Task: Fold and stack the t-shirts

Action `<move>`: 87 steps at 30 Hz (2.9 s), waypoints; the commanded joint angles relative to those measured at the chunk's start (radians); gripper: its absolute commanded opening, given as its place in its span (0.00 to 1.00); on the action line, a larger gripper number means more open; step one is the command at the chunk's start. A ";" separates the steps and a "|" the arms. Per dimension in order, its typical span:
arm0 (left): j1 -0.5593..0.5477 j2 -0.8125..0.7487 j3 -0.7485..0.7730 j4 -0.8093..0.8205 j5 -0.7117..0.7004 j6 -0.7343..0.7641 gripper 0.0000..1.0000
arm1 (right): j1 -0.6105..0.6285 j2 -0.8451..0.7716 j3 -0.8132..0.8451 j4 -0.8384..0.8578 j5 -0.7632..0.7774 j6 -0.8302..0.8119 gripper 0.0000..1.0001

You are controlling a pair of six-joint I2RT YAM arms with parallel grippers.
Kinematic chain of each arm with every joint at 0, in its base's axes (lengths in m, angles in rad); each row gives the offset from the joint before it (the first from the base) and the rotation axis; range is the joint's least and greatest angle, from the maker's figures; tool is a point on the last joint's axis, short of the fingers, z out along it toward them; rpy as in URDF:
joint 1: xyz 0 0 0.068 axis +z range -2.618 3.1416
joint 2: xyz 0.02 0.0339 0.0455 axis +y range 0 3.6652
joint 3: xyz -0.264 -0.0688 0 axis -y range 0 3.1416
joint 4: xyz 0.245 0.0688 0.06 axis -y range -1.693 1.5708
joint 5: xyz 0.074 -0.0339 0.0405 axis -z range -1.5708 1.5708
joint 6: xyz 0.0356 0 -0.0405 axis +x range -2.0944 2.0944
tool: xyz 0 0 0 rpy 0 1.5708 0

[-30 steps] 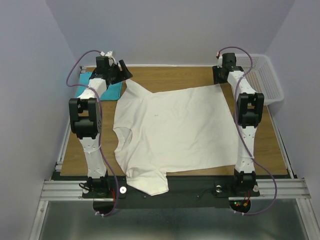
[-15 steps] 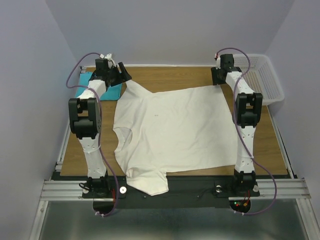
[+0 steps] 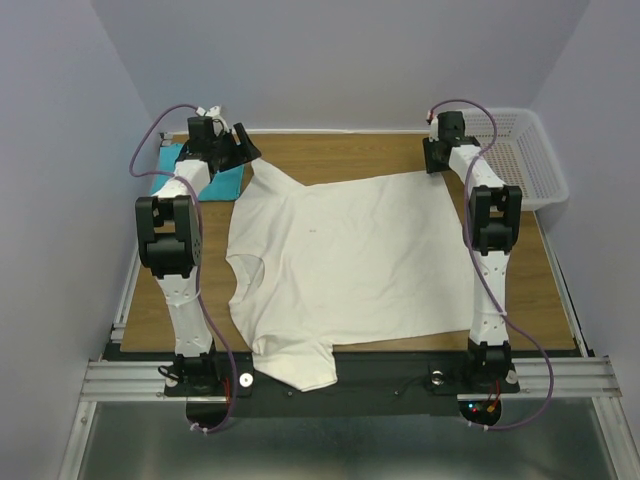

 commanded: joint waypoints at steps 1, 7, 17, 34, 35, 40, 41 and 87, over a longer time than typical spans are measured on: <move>0.007 -0.084 -0.016 0.039 0.025 0.004 0.80 | 0.003 0.038 -0.012 -0.004 -0.023 0.013 0.34; 0.009 -0.080 -0.019 0.037 0.028 0.013 0.80 | 0.003 0.025 -0.015 -0.002 -0.043 0.018 0.02; 0.010 -0.004 0.085 -0.017 0.025 0.050 0.80 | 0.002 -0.113 -0.079 0.038 -0.091 0.021 0.01; -0.014 0.327 0.518 -0.250 0.001 0.075 0.70 | 0.002 -0.159 -0.158 0.061 -0.186 0.042 0.00; -0.043 0.339 0.533 -0.257 -0.007 0.073 0.68 | 0.002 -0.161 -0.159 0.061 -0.187 0.041 0.01; -0.050 0.394 0.590 -0.277 -0.010 0.061 0.34 | 0.003 -0.178 -0.174 0.062 -0.199 0.041 0.01; -0.048 0.391 0.587 -0.274 -0.004 0.070 0.20 | 0.002 -0.187 -0.179 0.062 -0.199 0.041 0.01; 0.000 -0.138 -0.140 -0.150 -0.093 0.039 0.58 | 0.003 -0.327 -0.371 0.125 -0.250 0.042 0.01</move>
